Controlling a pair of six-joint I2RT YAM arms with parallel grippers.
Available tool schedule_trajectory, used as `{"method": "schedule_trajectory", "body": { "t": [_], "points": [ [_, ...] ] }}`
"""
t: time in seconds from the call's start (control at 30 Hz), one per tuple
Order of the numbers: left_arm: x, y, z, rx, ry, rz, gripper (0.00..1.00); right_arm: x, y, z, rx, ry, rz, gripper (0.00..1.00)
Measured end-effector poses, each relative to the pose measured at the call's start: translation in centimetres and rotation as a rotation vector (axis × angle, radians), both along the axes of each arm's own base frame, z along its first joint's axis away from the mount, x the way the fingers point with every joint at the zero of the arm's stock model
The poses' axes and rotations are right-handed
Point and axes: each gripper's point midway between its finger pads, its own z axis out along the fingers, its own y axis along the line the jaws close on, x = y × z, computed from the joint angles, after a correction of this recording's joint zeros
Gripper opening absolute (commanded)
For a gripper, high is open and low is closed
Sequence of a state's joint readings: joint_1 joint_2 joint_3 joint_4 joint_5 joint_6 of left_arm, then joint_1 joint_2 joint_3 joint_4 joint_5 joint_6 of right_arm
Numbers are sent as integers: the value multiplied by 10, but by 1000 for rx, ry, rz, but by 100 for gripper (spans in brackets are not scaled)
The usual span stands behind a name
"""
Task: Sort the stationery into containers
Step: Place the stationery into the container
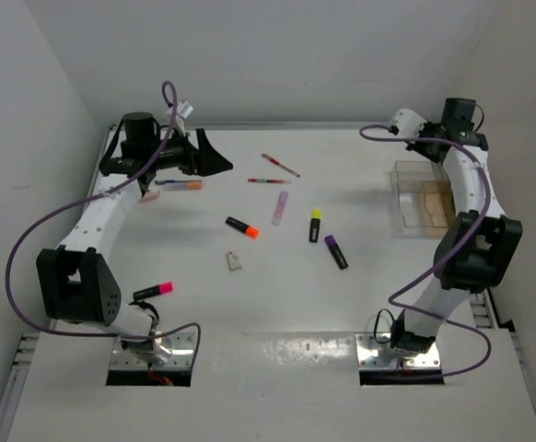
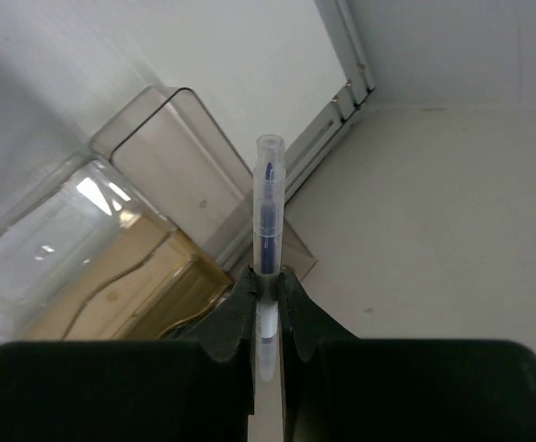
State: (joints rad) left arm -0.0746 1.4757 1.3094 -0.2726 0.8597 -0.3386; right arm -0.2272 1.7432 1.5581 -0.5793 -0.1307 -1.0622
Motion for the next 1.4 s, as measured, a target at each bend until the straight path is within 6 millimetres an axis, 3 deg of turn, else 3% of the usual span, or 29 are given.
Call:
{"method": "schedule_trajectory", "body": {
  "t": [0.2, 0.4, 0.6, 1.0, 1.13, 1.23, 1.4],
  "points": [
    [7, 15, -14, -19, 26, 12, 100, 18, -6, 2, -93, -47, 81, 0],
    [10, 34, -25, -44, 35, 30, 100, 32, -15, -19, -105, -24, 95, 0],
    [10, 45, -36, -69, 64, 26, 100, 33, -27, -32, -134, -12, 136, 0],
    [12, 46, -45, -79, 85, 8, 100, 33, -36, -89, -185, 118, 253, 0],
    [12, 47, -46, -73, 80, 4, 100, 31, -36, -111, -188, 166, 287, 4],
    [13, 47, -49, -72, 86, 5, 100, 30, -36, -116, -194, 181, 301, 8],
    [16, 47, -58, -72, 108, 9, 100, 31, -38, -119, -210, 190, 306, 26]
  ]
}}
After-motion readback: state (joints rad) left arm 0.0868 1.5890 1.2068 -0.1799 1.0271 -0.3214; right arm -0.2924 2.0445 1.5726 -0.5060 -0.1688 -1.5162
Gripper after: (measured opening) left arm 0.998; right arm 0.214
